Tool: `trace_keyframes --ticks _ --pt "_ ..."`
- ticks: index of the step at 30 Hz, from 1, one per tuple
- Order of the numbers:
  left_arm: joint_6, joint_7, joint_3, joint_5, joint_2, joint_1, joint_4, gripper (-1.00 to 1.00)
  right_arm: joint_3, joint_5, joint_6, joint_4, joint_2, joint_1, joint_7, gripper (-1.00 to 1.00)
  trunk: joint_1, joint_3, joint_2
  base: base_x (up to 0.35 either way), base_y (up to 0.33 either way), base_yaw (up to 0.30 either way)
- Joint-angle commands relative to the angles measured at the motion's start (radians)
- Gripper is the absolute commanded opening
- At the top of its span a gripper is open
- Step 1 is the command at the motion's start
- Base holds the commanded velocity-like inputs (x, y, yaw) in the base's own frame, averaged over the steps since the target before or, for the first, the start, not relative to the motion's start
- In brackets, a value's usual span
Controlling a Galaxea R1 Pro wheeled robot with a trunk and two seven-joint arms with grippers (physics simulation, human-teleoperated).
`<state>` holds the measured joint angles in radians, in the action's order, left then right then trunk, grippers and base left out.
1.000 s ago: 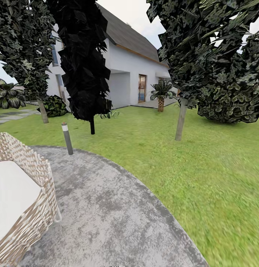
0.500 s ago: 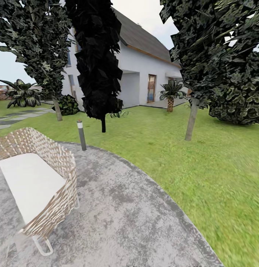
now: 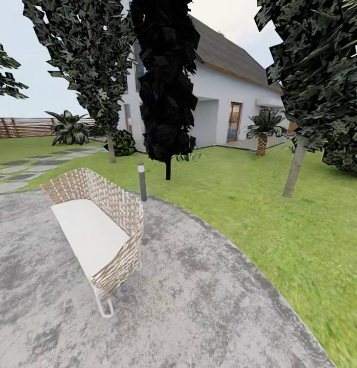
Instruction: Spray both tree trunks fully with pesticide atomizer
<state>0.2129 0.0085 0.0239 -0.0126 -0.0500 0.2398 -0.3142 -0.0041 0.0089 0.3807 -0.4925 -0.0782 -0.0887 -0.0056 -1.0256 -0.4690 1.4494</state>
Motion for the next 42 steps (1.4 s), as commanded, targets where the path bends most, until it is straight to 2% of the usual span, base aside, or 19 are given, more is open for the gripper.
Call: trace_keyframes --ticks 1,16,42 --pt "0.003 0.001 0.001 -0.002 0.0 0.001 0.001 1.0 0.0 0.001 0.003 0.0 0.0 0.0 -0.001 1.0 0.001 -0.001 0.001 -0.306 0.141 0.278" --pt "0.003 0.001 0.002 -0.004 0.001 0.001 0.001 1.0 0.003 0.0 0.002 0.026 0.001 0.0 -0.001 1.0 0.001 -0.001 0.001 -0.313 -0.001 0.278" --pt "0.002 0.001 0.002 -0.006 0.001 0.001 -0.002 1.0 0.007 0.002 0.001 0.029 0.004 0.0 0.001 1.0 0.001 -0.001 0.001 -0.008 -0.001 0.281"
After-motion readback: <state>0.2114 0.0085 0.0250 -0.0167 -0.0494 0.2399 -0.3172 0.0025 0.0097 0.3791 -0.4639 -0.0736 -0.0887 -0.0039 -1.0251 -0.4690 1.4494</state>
